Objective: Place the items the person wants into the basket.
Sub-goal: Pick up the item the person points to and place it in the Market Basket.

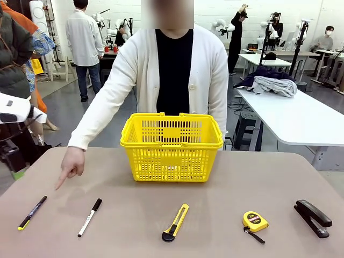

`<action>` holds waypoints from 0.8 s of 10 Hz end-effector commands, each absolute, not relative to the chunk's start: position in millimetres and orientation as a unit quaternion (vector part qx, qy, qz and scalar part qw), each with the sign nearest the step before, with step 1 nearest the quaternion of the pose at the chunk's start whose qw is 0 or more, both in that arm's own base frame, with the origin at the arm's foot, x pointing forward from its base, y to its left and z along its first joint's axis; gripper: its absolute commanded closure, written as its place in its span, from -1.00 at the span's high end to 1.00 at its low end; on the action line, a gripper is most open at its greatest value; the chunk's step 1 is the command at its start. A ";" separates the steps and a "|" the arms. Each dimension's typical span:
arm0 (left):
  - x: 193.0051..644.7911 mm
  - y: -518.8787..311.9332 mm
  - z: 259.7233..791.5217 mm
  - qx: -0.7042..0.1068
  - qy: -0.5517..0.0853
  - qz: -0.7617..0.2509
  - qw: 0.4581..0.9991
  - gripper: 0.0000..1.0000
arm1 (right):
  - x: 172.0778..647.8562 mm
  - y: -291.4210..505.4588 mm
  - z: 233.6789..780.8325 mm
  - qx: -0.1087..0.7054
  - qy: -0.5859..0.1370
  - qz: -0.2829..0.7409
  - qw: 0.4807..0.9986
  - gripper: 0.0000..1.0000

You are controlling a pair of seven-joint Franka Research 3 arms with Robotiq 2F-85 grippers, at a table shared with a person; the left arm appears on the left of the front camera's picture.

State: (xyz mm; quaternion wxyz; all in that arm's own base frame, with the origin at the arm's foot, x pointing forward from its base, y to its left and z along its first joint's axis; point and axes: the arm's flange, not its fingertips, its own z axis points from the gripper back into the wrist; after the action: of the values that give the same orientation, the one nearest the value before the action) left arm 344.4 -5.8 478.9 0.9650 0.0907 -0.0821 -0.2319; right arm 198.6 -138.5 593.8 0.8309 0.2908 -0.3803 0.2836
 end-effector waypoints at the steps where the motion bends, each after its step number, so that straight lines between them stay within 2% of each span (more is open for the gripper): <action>1: 295.1 -0.6 400.3 0.094 -0.097 -0.186 0.973 1.00 | 199.0 -137.2 593.4 0.298 -0.384 0.289 0.825 1.00; 4: 307.3 21.1 371.6 0.023 -0.100 -0.135 0.986 1.00 | 199.0 -137.2 593.4 0.298 -0.384 0.289 0.825 1.00; 8: 318.7 28.0 320.3 -0.025 -0.046 -0.123 0.991 1.00 | 199.0 -137.2 593.4 0.298 -0.384 0.289 0.825 1.00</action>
State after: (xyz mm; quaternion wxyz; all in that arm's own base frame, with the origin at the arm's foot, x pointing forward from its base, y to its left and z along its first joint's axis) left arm 395.4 32.7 379.3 0.9928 -0.0046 -0.0464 -0.1100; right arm 198.5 -138.7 593.8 0.8315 0.2901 -0.3802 0.2827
